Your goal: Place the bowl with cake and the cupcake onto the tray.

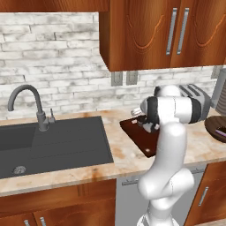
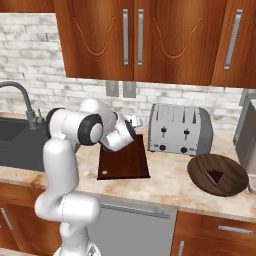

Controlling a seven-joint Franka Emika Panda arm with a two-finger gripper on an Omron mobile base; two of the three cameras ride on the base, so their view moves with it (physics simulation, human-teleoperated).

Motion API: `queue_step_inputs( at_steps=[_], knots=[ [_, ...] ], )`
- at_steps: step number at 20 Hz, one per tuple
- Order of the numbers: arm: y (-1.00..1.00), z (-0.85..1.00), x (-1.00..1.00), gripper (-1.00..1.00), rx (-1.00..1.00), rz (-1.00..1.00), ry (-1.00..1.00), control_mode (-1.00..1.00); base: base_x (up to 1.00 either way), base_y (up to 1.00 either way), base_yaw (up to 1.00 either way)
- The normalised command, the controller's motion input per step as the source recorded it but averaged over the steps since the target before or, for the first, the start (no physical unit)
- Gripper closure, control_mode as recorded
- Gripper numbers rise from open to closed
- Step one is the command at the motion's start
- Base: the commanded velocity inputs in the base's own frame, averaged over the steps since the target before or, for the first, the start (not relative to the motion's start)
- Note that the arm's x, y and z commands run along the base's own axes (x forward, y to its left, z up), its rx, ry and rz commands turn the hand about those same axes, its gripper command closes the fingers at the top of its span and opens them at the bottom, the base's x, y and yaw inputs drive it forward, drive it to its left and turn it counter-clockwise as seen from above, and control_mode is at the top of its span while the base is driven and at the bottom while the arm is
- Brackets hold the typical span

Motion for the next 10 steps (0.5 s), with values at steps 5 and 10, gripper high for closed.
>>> queue_step_inputs(
  at_steps=[5, 10],
  knots=[
    [0.12, 0.42, -0.21, -1.00, 0.00, 0.00, -0.04, -1.00, 0.00, 0.00, 0.00],
    [0.14, 0.45, -0.39, -1.00, 0.00, 0.00, -0.02, -1.00, 0.00, 0.00, 0.00]
  ],
)
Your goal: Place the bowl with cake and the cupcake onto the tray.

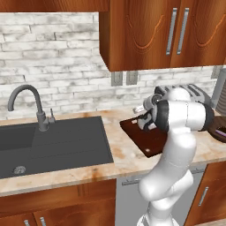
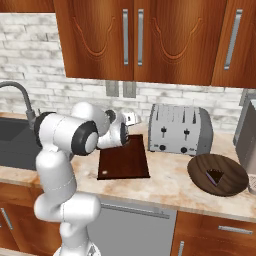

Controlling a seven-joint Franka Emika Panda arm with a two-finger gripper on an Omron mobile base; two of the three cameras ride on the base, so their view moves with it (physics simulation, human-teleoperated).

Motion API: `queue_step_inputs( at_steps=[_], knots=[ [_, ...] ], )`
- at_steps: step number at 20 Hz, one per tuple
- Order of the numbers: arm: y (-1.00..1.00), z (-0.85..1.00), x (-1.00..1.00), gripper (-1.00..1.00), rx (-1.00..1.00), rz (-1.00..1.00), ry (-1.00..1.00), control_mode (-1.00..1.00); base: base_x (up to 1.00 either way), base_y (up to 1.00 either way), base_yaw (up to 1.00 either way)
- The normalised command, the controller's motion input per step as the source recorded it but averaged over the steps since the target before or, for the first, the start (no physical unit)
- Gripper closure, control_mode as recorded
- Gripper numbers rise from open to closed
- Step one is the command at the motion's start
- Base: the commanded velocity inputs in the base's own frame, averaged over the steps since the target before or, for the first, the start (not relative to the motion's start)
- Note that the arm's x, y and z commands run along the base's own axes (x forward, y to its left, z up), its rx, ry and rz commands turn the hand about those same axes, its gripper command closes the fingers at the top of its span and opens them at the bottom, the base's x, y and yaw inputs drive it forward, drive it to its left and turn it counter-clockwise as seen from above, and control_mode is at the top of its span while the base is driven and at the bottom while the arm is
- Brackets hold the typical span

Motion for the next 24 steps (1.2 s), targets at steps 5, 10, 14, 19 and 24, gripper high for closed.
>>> queue_step_inputs(
  at_steps=[5, 10, 14, 19, 24],
  knots=[
    [0.08, 0.30, -0.36, -1.00, 0.00, 0.00, 0.00, -1.00, 0.00, 0.00, 0.00],
    [0.00, 0.24, -0.28, -1.00, 0.00, 0.00, 0.03, -1.00, 0.00, 0.00, 0.00],
    [0.00, 0.19, -0.39, -1.00, 0.00, 0.00, 0.05, -1.00, 0.00, 0.00, 0.00],
    [0.00, 0.04, -0.48, -1.00, 0.01, 0.01, 0.09, -1.00, 0.00, 0.00, 0.00],
    [0.00, 0.01, -0.42, -1.00, 0.01, 0.01, 0.12, -1.00, 0.00, 0.00, 0.00]
  ],
)
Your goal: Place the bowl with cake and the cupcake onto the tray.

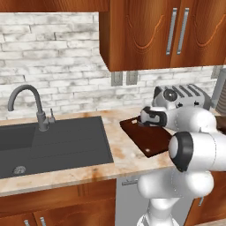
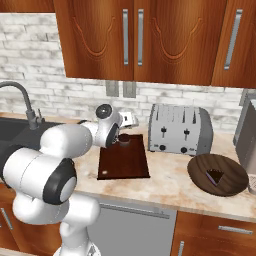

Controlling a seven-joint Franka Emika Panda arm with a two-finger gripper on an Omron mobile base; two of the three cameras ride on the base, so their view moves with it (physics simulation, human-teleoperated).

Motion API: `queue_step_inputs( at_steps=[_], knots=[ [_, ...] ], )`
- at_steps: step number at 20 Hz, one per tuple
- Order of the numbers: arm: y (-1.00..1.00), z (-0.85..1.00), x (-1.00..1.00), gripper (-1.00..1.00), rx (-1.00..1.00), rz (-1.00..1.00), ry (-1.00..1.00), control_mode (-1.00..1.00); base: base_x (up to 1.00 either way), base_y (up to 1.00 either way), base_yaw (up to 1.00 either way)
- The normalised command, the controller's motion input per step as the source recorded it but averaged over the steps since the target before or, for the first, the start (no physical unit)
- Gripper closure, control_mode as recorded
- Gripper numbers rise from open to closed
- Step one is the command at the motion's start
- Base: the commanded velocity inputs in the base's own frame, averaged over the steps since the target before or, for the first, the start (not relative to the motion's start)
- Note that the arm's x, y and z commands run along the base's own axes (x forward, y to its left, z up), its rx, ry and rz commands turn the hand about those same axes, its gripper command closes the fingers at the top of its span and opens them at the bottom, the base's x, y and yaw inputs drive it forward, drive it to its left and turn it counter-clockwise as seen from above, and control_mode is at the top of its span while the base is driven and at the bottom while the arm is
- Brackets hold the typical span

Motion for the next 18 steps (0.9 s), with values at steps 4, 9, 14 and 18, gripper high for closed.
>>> queue_step_inputs(
  at_steps=[4, 9, 14, 18],
  knots=[
    [0.00, 0.00, -0.27, -1.00, 0.00, 0.00, 0.10, -1.00, 0.00, 0.00, 0.00],
    [0.00, 0.00, -0.27, -1.00, 0.01, 0.00, 0.10, -1.00, 0.00, 0.00, 0.00],
    [-0.10, 0.00, -0.10, -1.00, 0.00, 0.00, 0.06, -1.00, 0.00, 0.00, 0.00],
    [-0.32, -0.05, -0.02, -1.00, 0.00, 0.01, 0.00, -1.00, 0.00, 0.00, 0.00]
  ],
)
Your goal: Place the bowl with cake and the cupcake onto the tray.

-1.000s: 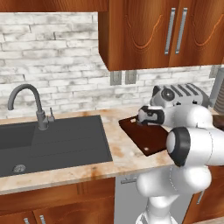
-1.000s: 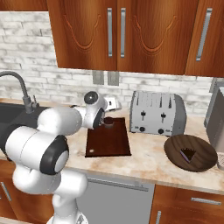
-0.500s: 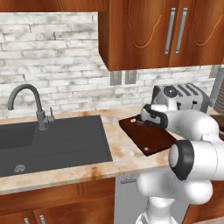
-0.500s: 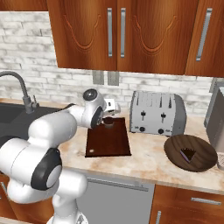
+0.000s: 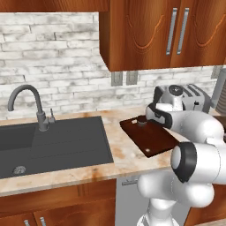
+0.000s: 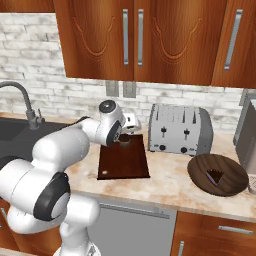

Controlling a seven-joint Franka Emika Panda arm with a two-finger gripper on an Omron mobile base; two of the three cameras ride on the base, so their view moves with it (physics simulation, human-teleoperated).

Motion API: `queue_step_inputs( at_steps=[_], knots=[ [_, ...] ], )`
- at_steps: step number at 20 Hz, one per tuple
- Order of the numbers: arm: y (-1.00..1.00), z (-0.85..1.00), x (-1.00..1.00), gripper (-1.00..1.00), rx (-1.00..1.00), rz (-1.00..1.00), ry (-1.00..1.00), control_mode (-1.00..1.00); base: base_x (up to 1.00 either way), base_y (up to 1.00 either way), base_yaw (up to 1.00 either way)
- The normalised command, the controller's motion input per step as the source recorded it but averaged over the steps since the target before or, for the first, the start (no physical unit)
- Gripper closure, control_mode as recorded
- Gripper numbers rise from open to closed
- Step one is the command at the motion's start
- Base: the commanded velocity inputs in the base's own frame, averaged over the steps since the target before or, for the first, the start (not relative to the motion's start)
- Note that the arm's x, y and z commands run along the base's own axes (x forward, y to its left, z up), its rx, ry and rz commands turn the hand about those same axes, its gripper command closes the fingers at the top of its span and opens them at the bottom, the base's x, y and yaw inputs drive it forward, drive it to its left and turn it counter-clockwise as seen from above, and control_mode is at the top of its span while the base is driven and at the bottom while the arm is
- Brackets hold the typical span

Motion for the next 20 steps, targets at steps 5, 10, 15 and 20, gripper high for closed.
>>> queue_step_inputs(
  at_steps=[5, 10, 15, 20],
  knots=[
    [-0.44, -0.13, -0.14, -1.00, -0.01, 0.00, 0.00, -1.00, 0.00, 0.00, 0.00],
    [-0.41, -0.27, -0.25, -1.00, -0.03, 0.00, 0.00, -1.00, 0.00, 0.00, 0.00],
    [-0.41, -0.06, -0.28, -1.00, -0.04, 0.00, 0.00, -1.00, 0.00, 0.00, 0.00],
    [-0.43, 0.00, -0.18, -1.00, -0.04, 0.00, 0.00, -1.00, 0.00, 0.00, 0.00]
  ],
)
